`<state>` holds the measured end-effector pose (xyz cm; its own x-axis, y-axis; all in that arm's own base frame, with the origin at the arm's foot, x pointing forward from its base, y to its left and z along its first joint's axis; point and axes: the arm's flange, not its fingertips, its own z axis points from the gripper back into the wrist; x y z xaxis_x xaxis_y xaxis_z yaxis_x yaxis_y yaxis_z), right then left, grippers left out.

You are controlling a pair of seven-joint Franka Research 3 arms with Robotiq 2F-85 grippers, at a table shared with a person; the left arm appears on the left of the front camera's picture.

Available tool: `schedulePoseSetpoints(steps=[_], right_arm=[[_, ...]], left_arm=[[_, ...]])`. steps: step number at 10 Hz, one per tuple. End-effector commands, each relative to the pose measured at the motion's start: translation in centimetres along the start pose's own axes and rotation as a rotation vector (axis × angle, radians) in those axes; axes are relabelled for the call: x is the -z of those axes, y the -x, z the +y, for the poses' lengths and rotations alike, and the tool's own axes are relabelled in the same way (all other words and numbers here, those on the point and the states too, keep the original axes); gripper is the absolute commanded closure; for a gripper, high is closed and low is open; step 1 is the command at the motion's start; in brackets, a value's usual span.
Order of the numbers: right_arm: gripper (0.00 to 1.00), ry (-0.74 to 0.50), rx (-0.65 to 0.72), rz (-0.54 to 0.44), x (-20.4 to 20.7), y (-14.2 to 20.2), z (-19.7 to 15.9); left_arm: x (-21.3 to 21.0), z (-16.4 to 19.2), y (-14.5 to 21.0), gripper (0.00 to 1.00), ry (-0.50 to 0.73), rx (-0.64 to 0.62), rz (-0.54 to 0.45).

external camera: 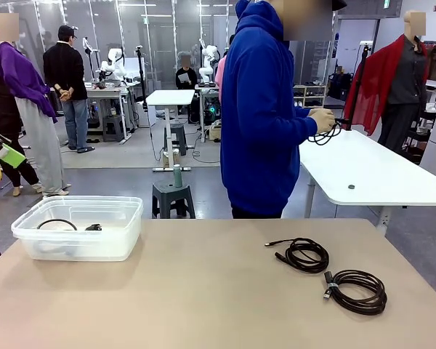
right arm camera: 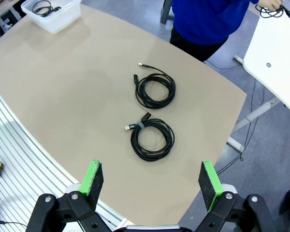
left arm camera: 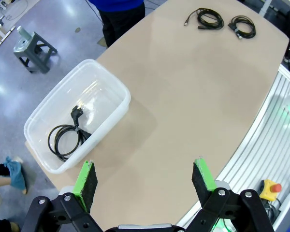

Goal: Organize and store the cables.
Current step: Place the Power Cable into the Organizing box.

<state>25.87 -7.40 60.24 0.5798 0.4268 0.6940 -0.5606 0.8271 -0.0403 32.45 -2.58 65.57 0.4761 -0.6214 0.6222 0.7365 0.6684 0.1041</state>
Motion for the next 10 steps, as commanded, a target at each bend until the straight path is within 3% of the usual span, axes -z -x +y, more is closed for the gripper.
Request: schedulePoseSetpoints(steps=[1,5,9,10], right_arm=[[0.00,-0.027,-0.029,0.005,0.7,1.5,0.1],[0.00,-0.088,-0.113,0.015,1.6,-1.0,-0.5],[0.00,-0.116,-0.079,0.016,1.8,-1.3,-0.8],[0.00,-0.073,-0.086,0.022,1.5,-1.1,0.0]], left_arm=[[0.0,0.0,0.1,0.00,-0.003,0.009,0.018],[0.0,0.0,0.1,0.00,-0.003,0.009,0.018],[0.0,0.0,0.1,0.00,-0.003,0.009,0.018],[0.0,0.0,0.1,0.00,-0.003,0.009,0.018]])
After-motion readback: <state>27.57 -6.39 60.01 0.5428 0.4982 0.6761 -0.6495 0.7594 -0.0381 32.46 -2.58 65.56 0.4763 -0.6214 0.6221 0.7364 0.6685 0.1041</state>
